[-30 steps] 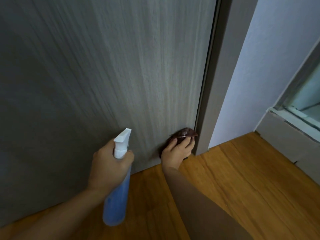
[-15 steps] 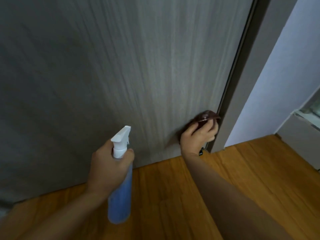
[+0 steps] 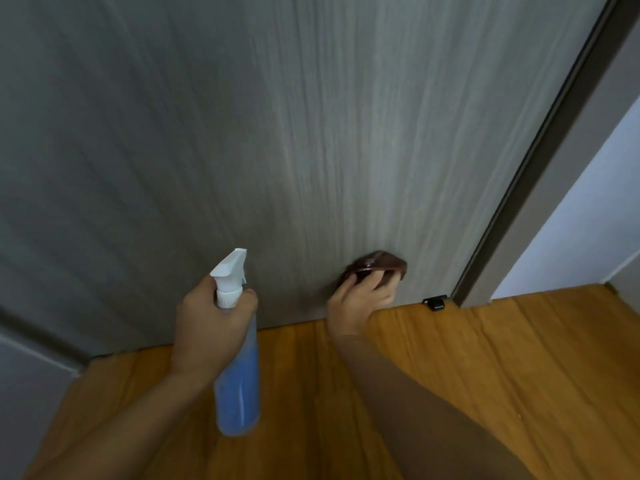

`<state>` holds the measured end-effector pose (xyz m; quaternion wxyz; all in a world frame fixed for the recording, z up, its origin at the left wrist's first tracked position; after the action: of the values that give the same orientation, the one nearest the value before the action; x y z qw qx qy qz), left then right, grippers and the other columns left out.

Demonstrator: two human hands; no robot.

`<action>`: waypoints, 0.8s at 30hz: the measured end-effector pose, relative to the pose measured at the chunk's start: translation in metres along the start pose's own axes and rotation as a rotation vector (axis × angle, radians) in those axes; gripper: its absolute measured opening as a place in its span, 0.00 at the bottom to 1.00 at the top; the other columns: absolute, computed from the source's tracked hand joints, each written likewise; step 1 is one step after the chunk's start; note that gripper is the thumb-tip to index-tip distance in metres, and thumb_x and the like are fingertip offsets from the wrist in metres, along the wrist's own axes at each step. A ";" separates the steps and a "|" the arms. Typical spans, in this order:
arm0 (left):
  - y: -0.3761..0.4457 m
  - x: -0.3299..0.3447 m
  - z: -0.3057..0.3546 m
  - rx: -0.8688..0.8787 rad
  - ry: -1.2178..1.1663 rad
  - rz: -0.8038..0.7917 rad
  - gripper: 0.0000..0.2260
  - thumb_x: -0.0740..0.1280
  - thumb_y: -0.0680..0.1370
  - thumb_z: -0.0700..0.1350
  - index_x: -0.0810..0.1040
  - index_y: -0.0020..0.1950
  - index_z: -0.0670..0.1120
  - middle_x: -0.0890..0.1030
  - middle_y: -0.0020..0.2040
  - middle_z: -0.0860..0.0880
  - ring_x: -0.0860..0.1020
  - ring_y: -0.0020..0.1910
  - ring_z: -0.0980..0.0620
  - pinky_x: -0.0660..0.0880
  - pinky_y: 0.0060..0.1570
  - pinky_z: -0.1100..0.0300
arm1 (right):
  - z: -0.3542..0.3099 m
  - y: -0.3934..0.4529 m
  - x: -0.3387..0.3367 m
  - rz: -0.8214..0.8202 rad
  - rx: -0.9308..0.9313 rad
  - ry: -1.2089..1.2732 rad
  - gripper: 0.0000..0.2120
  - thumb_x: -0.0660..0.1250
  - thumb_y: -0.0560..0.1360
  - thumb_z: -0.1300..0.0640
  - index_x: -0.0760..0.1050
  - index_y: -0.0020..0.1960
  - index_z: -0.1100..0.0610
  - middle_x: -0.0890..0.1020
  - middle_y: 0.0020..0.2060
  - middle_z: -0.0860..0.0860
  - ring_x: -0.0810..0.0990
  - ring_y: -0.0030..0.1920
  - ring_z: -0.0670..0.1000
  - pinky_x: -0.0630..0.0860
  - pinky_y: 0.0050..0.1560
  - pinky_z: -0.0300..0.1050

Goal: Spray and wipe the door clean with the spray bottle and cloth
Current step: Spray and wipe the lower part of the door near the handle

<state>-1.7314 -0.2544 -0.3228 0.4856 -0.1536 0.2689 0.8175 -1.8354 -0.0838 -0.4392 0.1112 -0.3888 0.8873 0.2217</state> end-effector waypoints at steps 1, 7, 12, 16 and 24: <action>0.001 -0.003 -0.003 -0.006 -0.005 0.012 0.09 0.74 0.76 0.40 0.76 0.41 0.49 0.81 0.35 0.49 0.82 0.40 0.53 0.75 0.32 0.61 | -0.005 -0.010 0.006 -0.028 -0.001 0.009 0.24 0.70 0.75 0.69 0.70 0.70 0.72 0.64 0.73 0.75 0.68 0.67 0.77 0.66 0.68 0.72; 0.004 -0.035 -0.022 -0.030 -0.017 0.053 0.15 0.74 0.76 0.39 0.74 0.41 0.57 0.81 0.37 0.51 0.81 0.37 0.62 0.76 0.31 0.65 | -0.032 -0.059 0.033 -0.135 -0.023 0.012 0.26 0.68 0.76 0.69 0.68 0.72 0.72 0.60 0.74 0.75 0.64 0.70 0.77 0.61 0.72 0.72; 0.008 -0.060 -0.044 -0.103 0.006 0.085 0.09 0.74 0.76 0.39 0.76 0.43 0.49 0.82 0.39 0.47 0.80 0.36 0.56 0.78 0.36 0.54 | -0.050 -0.091 0.051 -0.158 -0.047 0.012 0.26 0.68 0.76 0.68 0.67 0.72 0.72 0.60 0.73 0.76 0.65 0.70 0.78 0.61 0.71 0.73; 0.010 -0.077 -0.057 -0.135 -0.009 0.095 0.08 0.73 0.77 0.39 0.77 0.44 0.49 0.82 0.39 0.46 0.81 0.39 0.52 0.78 0.38 0.53 | -0.063 -0.112 0.065 -0.166 -0.037 0.049 0.26 0.67 0.77 0.67 0.65 0.73 0.73 0.58 0.74 0.76 0.62 0.71 0.79 0.60 0.71 0.76; 0.014 -0.111 -0.088 -0.202 -0.018 0.132 0.08 0.74 0.76 0.42 0.77 0.43 0.52 0.82 0.37 0.49 0.82 0.38 0.52 0.79 0.37 0.52 | -0.089 -0.155 0.089 -0.192 -0.073 0.107 0.29 0.60 0.79 0.60 0.61 0.76 0.72 0.55 0.75 0.76 0.60 0.70 0.80 0.58 0.70 0.76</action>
<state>-1.6916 -0.3903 -0.3328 0.4153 -0.1765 0.1902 0.8719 -1.7827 -0.2767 -0.4414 0.0700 -0.4871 0.8420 0.2211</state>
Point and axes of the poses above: each hand's wrist, its own y-axis towards the middle knuckle, its own x-axis out of the palm, z = x × y, the point moved 1 cm from there along y, towards the middle knuckle
